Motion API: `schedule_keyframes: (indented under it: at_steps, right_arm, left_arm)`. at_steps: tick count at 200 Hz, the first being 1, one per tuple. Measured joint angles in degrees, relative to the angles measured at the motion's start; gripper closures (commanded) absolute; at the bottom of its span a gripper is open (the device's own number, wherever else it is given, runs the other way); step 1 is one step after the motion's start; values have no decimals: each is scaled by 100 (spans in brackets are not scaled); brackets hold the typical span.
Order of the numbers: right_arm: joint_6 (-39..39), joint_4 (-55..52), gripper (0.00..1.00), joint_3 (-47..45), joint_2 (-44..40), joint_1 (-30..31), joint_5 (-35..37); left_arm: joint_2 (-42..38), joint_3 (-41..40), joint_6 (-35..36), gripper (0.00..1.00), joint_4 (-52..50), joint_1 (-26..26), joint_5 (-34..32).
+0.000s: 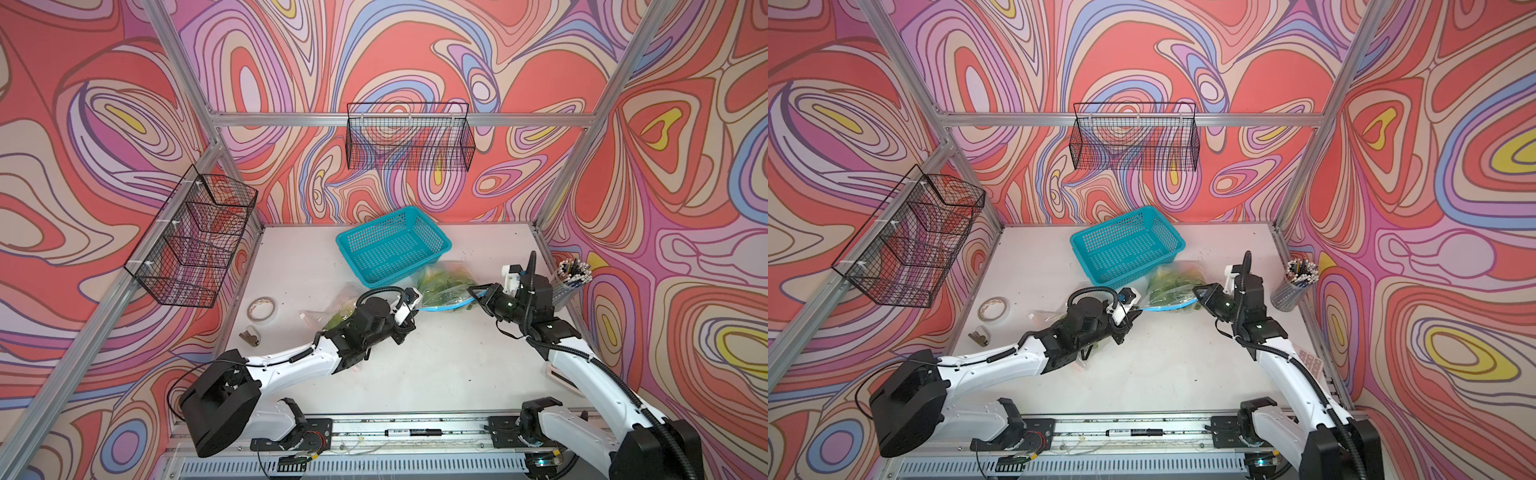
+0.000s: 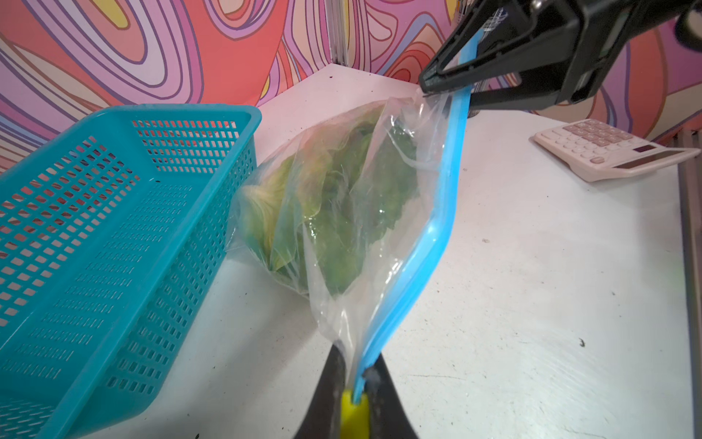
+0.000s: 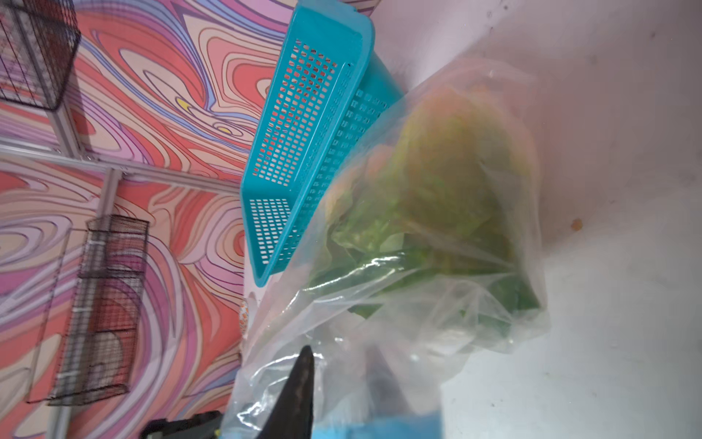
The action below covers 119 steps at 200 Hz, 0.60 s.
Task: Open the zip-top bag and take out the chinese cabbages
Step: Adjust the zipper food storage bag at the center of the board.
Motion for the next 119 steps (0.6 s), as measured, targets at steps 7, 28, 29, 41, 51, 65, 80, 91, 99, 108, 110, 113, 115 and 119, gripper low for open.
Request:
schedule_keyframes:
  at_steps: [7, 28, 29, 41, 51, 65, 80, 91, 99, 108, 110, 113, 115, 119]
  right_arm:
    - [-72, -87, 54, 28, -37, 0, 74]
    - [-352, -393, 37, 131, -201, 0, 315]
    - [-398, -420, 36, 138, -214, 0, 330]
    - [-570, -601, 30, 197, -328, 0, 501]
    - [-767, -763, 27, 247, -435, 0, 671]
    - [-1032, -979, 24, 321, -608, 0, 931]
    - [-1368, -1158, 23, 372, -826, 0, 1213]
    - [-1628, -1241, 23, 374, -990, 0, 1364]
    - [-1827, -1294, 23, 374, -1099, 0, 1469]
    - [-2046, -1325, 23, 374, -1198, 0, 1532]
    - [-2103, -1327, 23, 374, -1220, 0, 1541]
    - [-2179, -1335, 23, 374, -1248, 0, 1550]
    - [-2227, -1338, 23, 374, -1263, 0, 1550]
    - [-2334, -1340, 23, 374, -1300, 0, 1552]
  left_arm:
    - [13, 44, -33, 93, -17, 0, 24]
    - [52, 186, -151, 94, -125, 0, 94]
    - [57, 199, -162, 94, -133, 0, 98]
    - [94, 304, -205, 95, -216, 0, 129]
    - [127, 402, -247, 96, -289, 0, 164]
    - [177, 529, -313, 97, -369, 0, 205]
    - [219, 651, -374, 97, -487, 0, 240]
    - [249, 745, -402, 97, -586, 0, 271]
    - [275, 817, -426, 97, -664, 0, 308]
    - [317, 929, -455, 97, -780, 0, 363]
    - [326, 957, -459, 97, -813, 0, 376]
    - [345, 1001, -461, 98, -857, 0, 393]
    - [354, 1023, -466, 98, -883, 0, 404]
    - [374, 1082, -476, 98, -940, 0, 428]
